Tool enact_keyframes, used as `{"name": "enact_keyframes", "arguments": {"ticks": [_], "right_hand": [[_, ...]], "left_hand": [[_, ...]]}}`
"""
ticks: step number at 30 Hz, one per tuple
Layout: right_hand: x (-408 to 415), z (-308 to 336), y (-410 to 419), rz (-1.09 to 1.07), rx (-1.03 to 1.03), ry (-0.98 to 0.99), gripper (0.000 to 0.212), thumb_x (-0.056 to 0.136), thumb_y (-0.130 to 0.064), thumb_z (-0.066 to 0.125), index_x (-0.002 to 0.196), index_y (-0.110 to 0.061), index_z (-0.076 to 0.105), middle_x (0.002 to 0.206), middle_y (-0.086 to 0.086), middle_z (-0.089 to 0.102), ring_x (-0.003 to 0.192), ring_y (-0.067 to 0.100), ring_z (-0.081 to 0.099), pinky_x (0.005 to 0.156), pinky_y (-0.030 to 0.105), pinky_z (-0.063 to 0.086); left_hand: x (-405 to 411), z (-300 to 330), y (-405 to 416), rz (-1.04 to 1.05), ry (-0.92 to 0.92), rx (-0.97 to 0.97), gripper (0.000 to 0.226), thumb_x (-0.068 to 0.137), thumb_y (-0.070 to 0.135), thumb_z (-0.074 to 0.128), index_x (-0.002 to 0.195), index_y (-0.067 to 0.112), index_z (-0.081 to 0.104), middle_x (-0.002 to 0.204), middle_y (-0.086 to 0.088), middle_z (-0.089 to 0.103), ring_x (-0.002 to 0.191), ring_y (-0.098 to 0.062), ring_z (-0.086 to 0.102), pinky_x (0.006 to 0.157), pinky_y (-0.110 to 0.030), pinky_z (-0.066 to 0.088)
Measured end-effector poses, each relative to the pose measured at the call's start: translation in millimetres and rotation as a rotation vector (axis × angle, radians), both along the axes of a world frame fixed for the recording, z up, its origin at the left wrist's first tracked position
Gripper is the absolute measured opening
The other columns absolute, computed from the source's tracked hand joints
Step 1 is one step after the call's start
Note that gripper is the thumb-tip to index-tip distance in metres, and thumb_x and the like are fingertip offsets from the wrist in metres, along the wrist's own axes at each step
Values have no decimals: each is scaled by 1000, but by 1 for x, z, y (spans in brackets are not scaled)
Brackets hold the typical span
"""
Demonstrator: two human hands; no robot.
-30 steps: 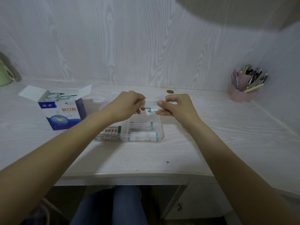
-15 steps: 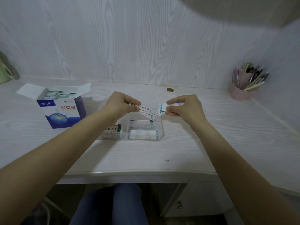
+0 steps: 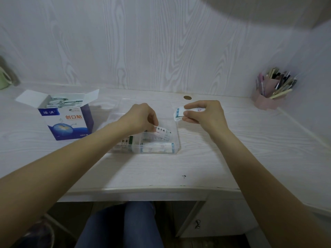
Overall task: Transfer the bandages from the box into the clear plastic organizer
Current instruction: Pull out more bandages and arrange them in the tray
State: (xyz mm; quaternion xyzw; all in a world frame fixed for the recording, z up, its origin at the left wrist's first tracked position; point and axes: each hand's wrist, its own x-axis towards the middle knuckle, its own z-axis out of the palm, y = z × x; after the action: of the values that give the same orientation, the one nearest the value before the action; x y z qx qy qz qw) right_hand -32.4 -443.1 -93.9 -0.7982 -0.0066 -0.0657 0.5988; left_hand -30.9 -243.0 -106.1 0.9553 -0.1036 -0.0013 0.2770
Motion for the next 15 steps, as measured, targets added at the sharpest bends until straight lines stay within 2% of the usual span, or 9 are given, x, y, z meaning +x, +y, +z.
{"name": "enact_keyframes", "arguments": {"ticks": [3, 6, 10, 15], "right_hand": [[0, 0, -1, 6, 19, -2, 19, 76, 2, 75, 94, -2, 72, 95, 11, 70, 67, 18, 72, 77, 24, 58], [0, 0, -2, 7, 44, -7, 19, 76, 3, 74, 94, 0, 72, 94, 9, 69, 68, 19, 73, 77, 25, 58], [0, 1, -5, 10, 69, -13, 19, 76, 3, 74, 95, 1, 72, 97, 11, 68, 69, 20, 73, 75, 23, 58], [2, 1, -8, 17, 89, -20, 19, 76, 3, 74, 94, 0, 71, 107, 18, 67, 70, 22, 73, 74, 23, 58]], "left_hand": [[4, 3, -3, -26, -18, 133, 9, 78, 7, 74, 84, 13, 71, 84, 1, 67, 67, -5, 58, 74, -24, 50], [5, 4, -5, -44, -4, 256, 8, 80, 10, 70, 82, 18, 70, 86, 1, 67, 83, -17, 63, 82, -37, 54], [4, 4, -6, -57, -26, 330, 13, 82, 8, 65, 88, 18, 71, 93, -2, 68, 88, -20, 62, 81, -37, 54], [9, 2, -6, -102, -70, 370, 18, 83, 10, 68, 100, 15, 68, 96, 1, 63, 92, -18, 60, 78, -32, 50]]}}
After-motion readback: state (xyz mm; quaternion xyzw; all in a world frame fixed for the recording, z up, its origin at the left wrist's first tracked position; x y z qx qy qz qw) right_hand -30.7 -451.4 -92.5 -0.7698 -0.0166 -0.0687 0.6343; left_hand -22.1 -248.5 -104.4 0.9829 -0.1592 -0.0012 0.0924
